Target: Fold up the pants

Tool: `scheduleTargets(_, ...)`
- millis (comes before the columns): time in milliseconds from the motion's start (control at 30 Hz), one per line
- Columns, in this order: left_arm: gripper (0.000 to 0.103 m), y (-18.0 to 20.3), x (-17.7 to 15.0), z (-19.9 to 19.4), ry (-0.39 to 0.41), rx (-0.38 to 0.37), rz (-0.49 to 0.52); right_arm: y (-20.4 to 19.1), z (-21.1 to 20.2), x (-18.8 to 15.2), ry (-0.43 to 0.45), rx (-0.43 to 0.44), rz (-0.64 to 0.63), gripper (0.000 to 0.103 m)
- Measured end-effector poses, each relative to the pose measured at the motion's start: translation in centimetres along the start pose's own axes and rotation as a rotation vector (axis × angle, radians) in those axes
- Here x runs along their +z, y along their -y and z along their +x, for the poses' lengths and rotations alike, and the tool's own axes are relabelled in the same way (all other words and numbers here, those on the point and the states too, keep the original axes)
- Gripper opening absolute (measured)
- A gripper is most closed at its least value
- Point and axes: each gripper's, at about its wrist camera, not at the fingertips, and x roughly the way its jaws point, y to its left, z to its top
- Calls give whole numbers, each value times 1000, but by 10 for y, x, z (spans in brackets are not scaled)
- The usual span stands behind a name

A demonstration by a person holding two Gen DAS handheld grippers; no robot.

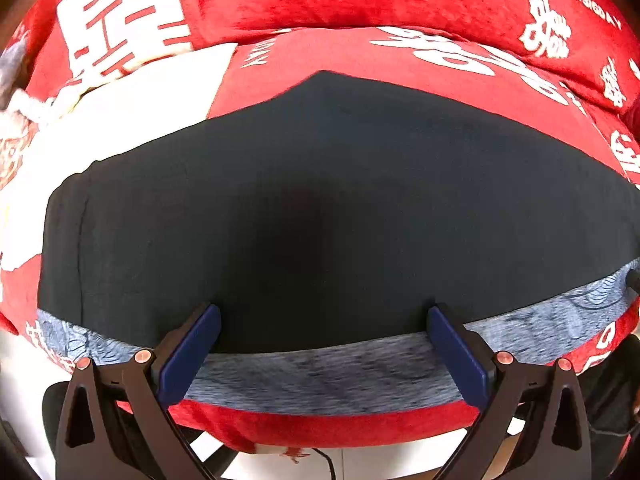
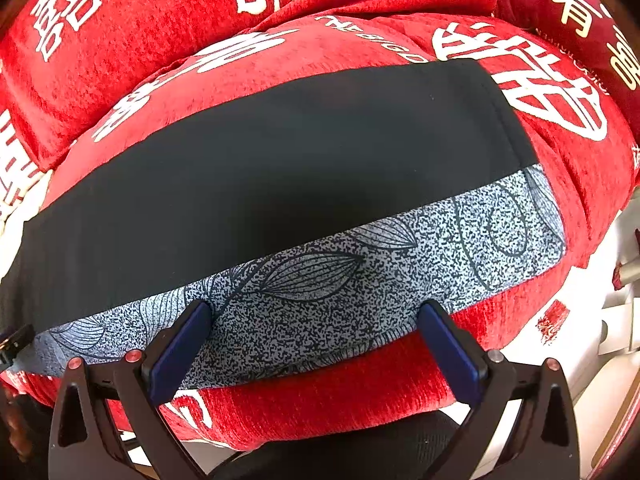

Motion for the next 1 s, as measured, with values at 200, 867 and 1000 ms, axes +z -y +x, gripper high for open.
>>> scheduleTargets(200, 103, -47, -13, -2, 21, 4, -65, 0, 0, -1, 4, 3, 9, 103)
scheduleTargets(867, 103, 93, 10, -23, -46, -71, 112, 115, -48, -24, 65, 80, 191, 101)
scheduleTargets(1000, 103, 170, 21, -11, -58, -61, 205, 108, -28, -29, 62, 172, 175, 98)
